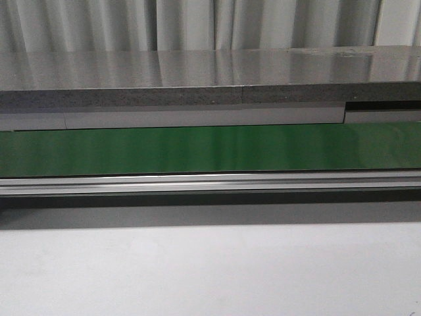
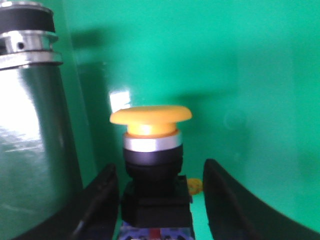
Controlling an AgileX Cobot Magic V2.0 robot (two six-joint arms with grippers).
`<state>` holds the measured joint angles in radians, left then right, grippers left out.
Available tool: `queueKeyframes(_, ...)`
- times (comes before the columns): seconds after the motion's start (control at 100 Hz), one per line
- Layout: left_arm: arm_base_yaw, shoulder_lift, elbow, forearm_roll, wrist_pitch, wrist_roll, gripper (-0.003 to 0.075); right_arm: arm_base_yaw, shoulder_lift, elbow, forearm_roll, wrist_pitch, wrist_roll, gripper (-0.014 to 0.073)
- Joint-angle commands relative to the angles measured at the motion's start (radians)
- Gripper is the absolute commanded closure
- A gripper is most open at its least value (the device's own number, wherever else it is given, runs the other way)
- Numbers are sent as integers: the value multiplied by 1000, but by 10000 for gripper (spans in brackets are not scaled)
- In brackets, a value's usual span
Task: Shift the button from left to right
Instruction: 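Lift the button with the right gripper and move it over the green tray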
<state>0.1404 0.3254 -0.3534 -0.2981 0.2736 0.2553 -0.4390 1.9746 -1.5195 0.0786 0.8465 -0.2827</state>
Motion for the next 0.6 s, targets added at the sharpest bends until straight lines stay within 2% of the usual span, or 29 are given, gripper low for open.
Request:
queueKeyframes(0.0, -7, 7, -28, -18, -77, -2, 740, -6, -48, -33, 18, -34, -12, 377)
queueKeyframes(0.37, -7, 7, -28, -18, -77, -2, 740, -6, -8, -33, 46, -10, -12, 369)
queueKeyframes(0.49, -7, 7, -28, -18, -77, -2, 740, -6, -6, -33, 45, -18, -12, 286)
queueKeyframes(0.59, -7, 7, -28, -18, -77, -2, 740, -6, -6, -33, 42, -22, -11, 162)
